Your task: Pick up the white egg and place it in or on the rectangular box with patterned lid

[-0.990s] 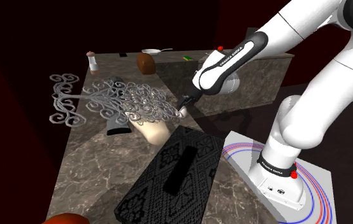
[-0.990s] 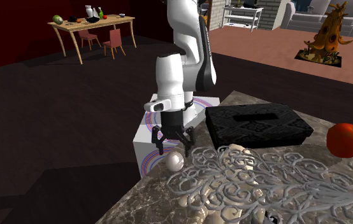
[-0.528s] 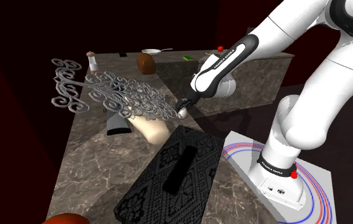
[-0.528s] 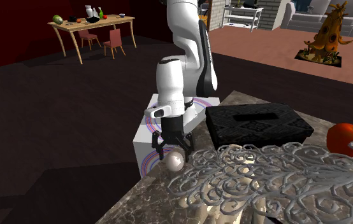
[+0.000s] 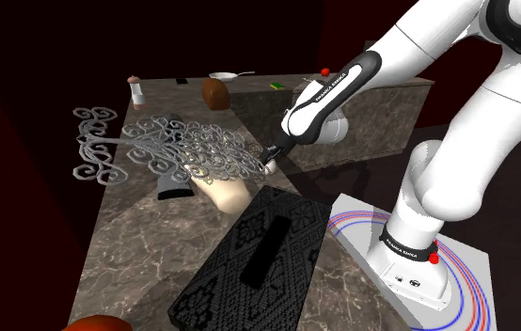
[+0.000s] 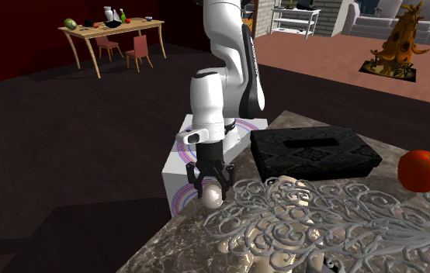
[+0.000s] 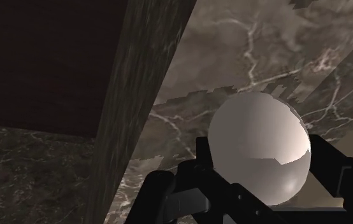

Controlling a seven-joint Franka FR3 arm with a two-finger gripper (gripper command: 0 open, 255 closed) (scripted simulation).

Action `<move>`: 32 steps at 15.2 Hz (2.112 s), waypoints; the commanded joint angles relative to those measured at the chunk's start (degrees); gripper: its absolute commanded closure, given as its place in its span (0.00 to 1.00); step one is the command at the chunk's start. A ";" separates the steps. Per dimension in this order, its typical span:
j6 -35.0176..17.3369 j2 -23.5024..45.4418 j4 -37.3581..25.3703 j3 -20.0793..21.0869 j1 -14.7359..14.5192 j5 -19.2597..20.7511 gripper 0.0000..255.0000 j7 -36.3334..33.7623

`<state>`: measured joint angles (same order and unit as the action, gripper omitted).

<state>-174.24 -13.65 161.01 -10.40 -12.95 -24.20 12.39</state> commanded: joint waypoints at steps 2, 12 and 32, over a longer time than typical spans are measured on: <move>0.03 0.08 -0.02 0.05 -0.05 0.01 1.00 -0.01; 6.22 -5.13 -0.69 5.14 6.50 6.19 1.00 -5.48; 25.81 -17.16 -8.12 9.51 12.93 13.10 1.00 -12.21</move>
<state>-149.44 -30.34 153.43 -0.99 -0.18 -11.30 0.42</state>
